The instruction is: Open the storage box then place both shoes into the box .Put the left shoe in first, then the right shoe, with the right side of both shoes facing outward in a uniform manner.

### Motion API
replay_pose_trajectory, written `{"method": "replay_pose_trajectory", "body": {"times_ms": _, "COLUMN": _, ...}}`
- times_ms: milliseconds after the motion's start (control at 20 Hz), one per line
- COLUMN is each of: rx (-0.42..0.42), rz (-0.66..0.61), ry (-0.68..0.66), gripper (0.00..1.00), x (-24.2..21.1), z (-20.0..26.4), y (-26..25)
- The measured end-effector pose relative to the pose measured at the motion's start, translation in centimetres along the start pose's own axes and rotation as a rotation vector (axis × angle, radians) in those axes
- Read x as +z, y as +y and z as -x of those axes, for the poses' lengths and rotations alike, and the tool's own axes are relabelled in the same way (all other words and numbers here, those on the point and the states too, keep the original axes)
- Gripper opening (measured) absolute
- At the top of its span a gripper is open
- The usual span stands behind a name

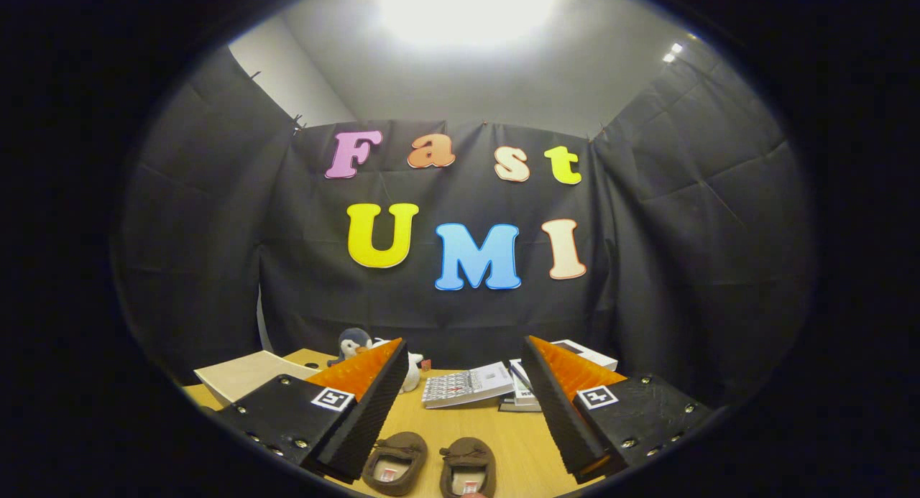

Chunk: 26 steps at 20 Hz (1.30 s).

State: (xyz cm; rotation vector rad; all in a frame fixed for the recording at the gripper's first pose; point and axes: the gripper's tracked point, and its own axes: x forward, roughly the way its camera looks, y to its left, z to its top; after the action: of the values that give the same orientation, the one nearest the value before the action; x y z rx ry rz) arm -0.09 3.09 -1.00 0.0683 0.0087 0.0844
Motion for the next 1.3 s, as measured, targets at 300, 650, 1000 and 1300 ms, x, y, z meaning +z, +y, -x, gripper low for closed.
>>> {"method": "replay_pose_trajectory", "body": {"times_ms": 300, "rx": 0.109, "rz": -0.121, "ry": 0.084, "gripper": 0.98, "x": -3.4, "z": -0.8, "y": 5.0}}
{"method": "replay_pose_trajectory", "body": {"times_ms": 650, "rx": 0.162, "rz": -0.387, "ry": 0.242, "gripper": 0.98, "x": -8.4, "z": -2.1, "y": 9.8}}
{"method": "replay_pose_trajectory", "body": {"times_ms": 1000, "rx": 0.187, "rz": -0.774, "ry": 0.482, "gripper": 0.99, "x": -14.9, "z": -2.6, "y": 14.8}}
{"method": "replay_pose_trajectory", "body": {"times_ms": 1300, "rx": 0.244, "rz": -1.011, "ry": 0.62, "gripper": 0.97, "x": -18.0, "z": -2.6, "y": 19.3}}
